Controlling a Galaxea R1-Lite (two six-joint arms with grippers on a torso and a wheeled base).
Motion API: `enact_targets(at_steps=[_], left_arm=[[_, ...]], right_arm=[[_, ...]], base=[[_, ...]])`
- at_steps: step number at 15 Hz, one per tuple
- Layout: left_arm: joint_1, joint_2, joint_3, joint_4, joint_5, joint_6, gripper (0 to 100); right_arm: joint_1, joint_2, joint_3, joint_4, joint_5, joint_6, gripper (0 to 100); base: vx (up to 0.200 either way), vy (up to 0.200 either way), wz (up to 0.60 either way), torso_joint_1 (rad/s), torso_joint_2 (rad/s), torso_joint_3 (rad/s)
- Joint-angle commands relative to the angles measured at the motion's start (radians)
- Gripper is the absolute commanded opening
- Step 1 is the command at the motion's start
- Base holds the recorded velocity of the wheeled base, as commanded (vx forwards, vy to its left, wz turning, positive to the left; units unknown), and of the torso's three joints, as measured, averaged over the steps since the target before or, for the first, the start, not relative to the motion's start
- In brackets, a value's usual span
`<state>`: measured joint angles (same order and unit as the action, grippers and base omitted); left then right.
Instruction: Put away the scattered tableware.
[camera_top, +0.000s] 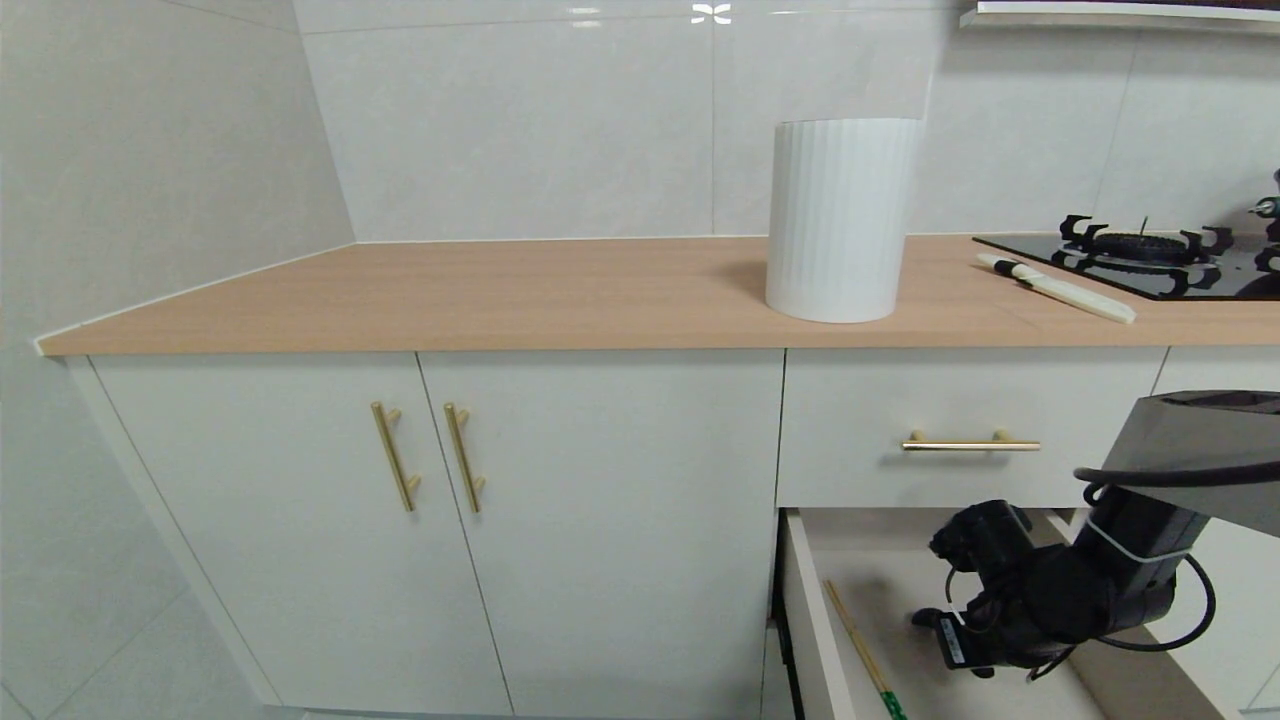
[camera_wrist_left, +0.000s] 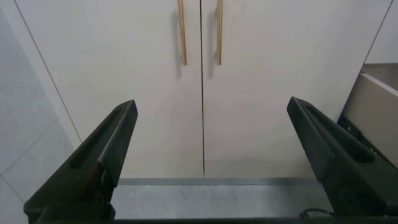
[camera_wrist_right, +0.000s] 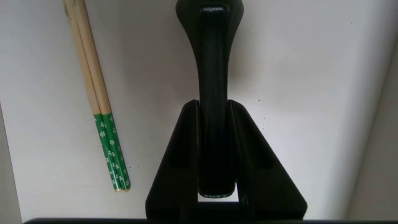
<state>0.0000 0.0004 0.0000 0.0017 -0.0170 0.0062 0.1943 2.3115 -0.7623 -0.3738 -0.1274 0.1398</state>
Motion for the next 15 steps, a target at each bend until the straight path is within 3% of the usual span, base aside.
enact_targets(at_steps=[1,2,3,12,15], left_arm=[[0.000,0.000,0.000,0.000,0.000,0.000,100],[0.000,0.000,0.000,0.000,0.000,0.000,100],[0.000,0.000,0.000,0.000,0.000,0.000,100],[0.000,0.000,0.000,0.000,0.000,0.000,100],[0.000,0.000,0.000,0.000,0.000,0.000,100]], right_arm=[[0.005,0.000,0.000,0.000,0.000,0.000,0],[0.004,0.000,0.000,0.000,0.000,0.000,0],[0.005,0.000,0.000,0.000,0.000,0.000,100],[0.005,-0.012,0.008,-0.002,0.000,0.038,100],[-0.003,-0.184,0.067,0.006,0.006,0.053,100]], base=[[0.000,0.000,0.00,0.000,0.00,0.000],[0.000,0.000,0.00,0.000,0.00,0.000],[0.000,0.000,0.00,0.000,0.00,0.000],[0.000,0.000,0.00,0.000,0.00,0.000],[0.000,0.000,0.00,0.000,0.00,0.000]])
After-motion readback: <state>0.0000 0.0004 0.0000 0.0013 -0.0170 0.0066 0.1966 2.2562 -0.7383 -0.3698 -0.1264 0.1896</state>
